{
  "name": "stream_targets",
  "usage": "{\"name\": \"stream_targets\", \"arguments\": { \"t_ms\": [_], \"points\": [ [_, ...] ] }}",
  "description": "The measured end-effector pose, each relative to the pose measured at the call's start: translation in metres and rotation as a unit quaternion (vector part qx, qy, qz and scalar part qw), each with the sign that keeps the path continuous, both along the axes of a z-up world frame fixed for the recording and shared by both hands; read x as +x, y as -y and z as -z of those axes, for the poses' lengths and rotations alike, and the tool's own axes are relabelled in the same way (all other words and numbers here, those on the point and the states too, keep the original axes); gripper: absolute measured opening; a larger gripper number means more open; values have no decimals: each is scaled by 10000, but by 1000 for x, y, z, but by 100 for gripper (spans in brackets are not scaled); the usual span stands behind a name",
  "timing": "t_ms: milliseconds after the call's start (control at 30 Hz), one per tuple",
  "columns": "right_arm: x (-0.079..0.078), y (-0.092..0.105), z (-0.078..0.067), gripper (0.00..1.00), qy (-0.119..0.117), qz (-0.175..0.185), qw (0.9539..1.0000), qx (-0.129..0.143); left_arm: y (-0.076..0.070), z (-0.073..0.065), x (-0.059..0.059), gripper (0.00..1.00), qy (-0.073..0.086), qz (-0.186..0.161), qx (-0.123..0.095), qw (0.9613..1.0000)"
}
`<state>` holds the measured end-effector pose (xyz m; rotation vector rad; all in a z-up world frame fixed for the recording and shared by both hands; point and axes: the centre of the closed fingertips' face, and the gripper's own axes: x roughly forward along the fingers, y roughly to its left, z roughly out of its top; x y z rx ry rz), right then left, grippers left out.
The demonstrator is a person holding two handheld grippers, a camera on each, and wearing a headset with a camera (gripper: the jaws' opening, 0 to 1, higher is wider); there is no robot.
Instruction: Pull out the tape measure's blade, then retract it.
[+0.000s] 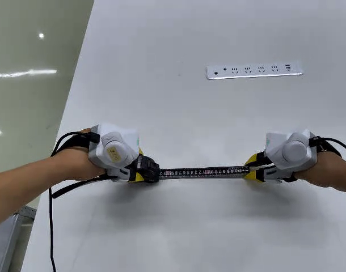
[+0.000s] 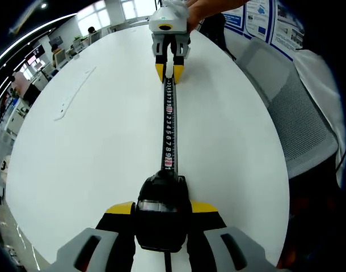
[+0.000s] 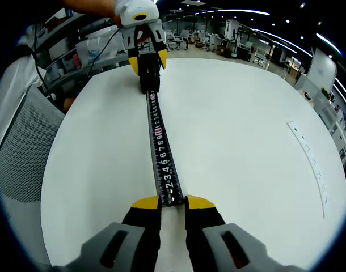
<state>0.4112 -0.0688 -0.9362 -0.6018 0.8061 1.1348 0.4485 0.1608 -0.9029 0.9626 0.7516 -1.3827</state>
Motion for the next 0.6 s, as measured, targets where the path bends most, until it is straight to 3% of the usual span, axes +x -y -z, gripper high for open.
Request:
{"name": "stream_targets", "arguments": {
  "t_ms": [233, 600],
  "points": [
    [2, 2, 1, 16, 13, 120, 9999, -44, 0, 1, 0, 33, 18, -60, -92, 9999],
    [7, 7, 2, 21, 114, 605, 9981, -75, -3, 0, 5, 37, 29, -450, -278, 9986]
  ]
}}
